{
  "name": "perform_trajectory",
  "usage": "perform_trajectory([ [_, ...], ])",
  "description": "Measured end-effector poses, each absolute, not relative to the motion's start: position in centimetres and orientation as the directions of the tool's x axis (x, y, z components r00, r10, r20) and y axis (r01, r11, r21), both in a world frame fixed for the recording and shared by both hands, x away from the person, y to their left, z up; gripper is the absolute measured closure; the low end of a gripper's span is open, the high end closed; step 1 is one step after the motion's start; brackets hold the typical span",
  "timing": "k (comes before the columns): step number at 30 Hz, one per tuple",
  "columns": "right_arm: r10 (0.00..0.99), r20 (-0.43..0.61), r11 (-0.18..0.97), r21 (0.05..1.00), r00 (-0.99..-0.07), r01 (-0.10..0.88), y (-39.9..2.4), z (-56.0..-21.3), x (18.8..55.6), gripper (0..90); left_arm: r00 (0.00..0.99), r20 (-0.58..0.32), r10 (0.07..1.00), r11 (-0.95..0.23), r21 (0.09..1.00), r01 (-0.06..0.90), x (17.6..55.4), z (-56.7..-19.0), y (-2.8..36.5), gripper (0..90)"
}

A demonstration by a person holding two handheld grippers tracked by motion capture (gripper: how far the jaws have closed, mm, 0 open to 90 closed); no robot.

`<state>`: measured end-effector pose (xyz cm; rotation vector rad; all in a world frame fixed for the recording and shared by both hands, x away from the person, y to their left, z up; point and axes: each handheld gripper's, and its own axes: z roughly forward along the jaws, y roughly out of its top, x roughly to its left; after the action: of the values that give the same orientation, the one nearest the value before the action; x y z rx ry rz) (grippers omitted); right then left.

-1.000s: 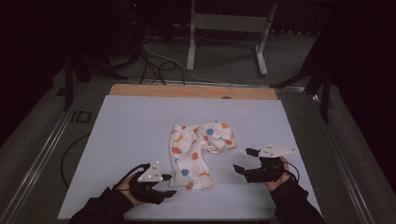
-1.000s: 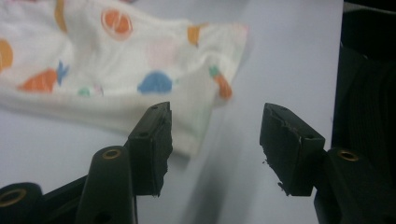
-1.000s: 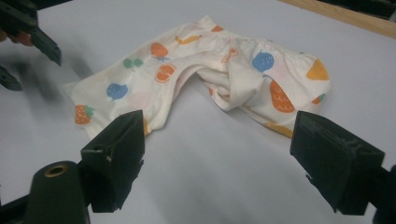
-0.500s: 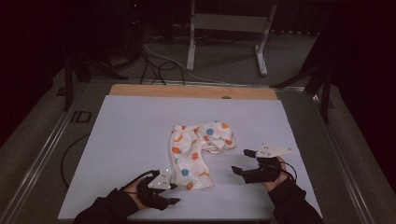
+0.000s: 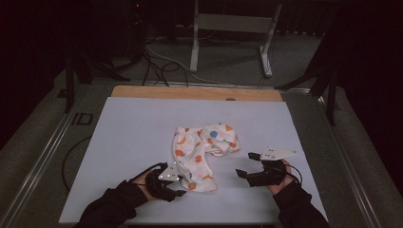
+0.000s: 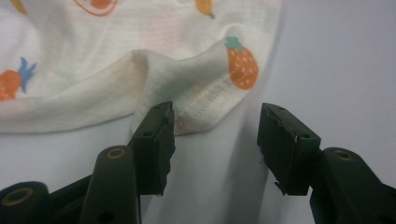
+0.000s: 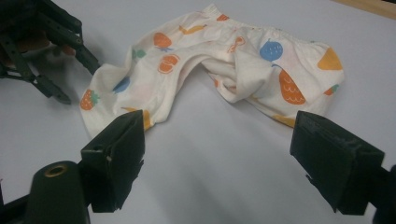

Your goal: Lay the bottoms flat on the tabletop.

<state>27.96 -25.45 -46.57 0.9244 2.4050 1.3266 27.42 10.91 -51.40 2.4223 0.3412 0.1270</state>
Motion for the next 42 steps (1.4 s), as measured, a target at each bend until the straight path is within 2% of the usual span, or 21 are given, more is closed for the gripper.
perform_trajectory([
  [3, 0.631, 0.084, 0.391, 0.825, -0.772, 0.409, -25.4, -46.5, 27.9, 18.0, 0.958, 0.008, 0.287, -0.732, 0.646, 0.214, 27.8, -51.4, 10.7, 49.3],
  [6, 0.628, 0.091, 0.389, 0.824, -0.773, 0.412, -25.4, -46.6, 28.0, 18.0, 0.956, 0.013, 0.292, -0.725, 0.655, 0.213, 28.0, -51.4, 10.4, 56.8],
  [12, 0.627, 0.091, 0.392, 0.822, -0.774, 0.414, -25.4, -46.6, 28.0, 18.0, 0.948, 0.066, 0.311, -0.733, 0.652, 0.195, 28.0, -51.2, 10.4, 87.6],
  [17, 0.627, 0.094, 0.389, 0.823, -0.774, 0.415, -25.4, -46.6, 28.0, 18.1, 0.943, 0.105, 0.315, -0.741, 0.648, 0.176, 27.3, -49.8, 11.0, 89.6],
  [24, 0.623, 0.088, 0.392, 0.824, -0.777, 0.408, -25.3, -46.5, 28.0, 18.1, 0.936, 0.129, 0.328, -0.751, 0.637, 0.175, 25.1, -47.6, 12.2, 89.6],
  [30, 0.621, 0.089, 0.395, 0.823, -0.779, 0.409, -25.1, -46.5, 27.9, 18.1, 0.943, 0.084, 0.322, -0.773, 0.598, 0.211, 23.7, -47.7, 13.1, 88.4],
  [34, 0.620, 0.086, 0.395, 0.825, -0.780, 0.405, -25.2, -46.5, 28.0, 18.1, 0.946, 0.061, 0.318, -0.797, 0.558, 0.232, 23.3, -48.5, 14.0, 70.2],
  [36, 0.619, 0.087, 0.395, 0.825, -0.781, 0.405, -25.2, -46.5, 28.0, 18.1, 0.940, 0.072, 0.332, -0.783, 0.578, 0.232, 23.1, -48.7, 14.6, 58.6],
  [37, 0.620, 0.089, 0.394, 0.824, -0.780, 0.407, -25.1, -46.5, 28.0, 18.1, 0.939, 0.065, 0.336, -0.771, 0.591, 0.235, 23.1, -48.8, 14.7, 55.6],
  [42, 0.616, 0.089, 0.398, 0.823, -0.783, 0.406, -25.0, -46.6, 28.0, 18.1, 0.947, 0.059, 0.316, -0.732, 0.650, 0.204, 23.3, -49.2, 14.6, 53.4],
])
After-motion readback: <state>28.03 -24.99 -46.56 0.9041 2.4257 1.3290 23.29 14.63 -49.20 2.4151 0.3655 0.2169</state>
